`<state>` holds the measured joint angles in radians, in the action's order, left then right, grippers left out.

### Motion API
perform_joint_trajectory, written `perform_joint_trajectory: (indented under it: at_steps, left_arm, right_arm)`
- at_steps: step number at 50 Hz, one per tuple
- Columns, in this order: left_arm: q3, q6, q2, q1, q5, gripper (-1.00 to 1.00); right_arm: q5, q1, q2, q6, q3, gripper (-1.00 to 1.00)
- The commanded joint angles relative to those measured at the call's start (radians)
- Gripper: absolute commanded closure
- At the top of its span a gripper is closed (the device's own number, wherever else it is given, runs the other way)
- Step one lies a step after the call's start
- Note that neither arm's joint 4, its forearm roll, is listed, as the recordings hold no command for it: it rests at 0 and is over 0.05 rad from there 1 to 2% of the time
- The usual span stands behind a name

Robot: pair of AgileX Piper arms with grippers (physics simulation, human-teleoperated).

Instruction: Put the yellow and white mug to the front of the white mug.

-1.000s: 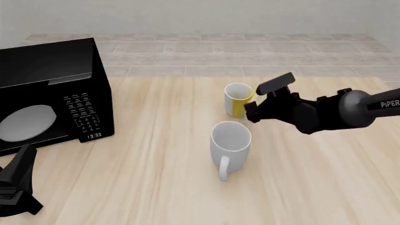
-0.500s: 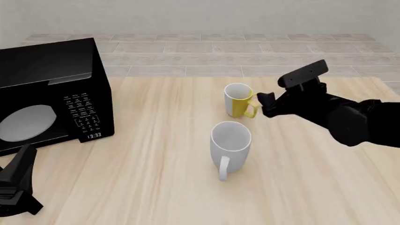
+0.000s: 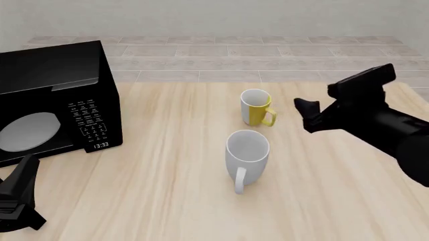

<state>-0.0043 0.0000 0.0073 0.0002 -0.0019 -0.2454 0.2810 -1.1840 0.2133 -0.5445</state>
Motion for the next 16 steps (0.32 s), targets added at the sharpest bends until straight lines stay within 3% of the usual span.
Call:
perform_joint_trajectory:
  at_steps: [1,16]
  left_arm:
    - [0.000,0.000,0.000,0.000,0.000,-1.00]
    - [0.000,0.000,0.000,0.000,0.000,-1.00]
  right_arm:
    - [0.042,-0.004,0.149,0.004,0.064,-1.00]
    - [0.108,-0.003,0.355,-0.023,0.147,-1.00]
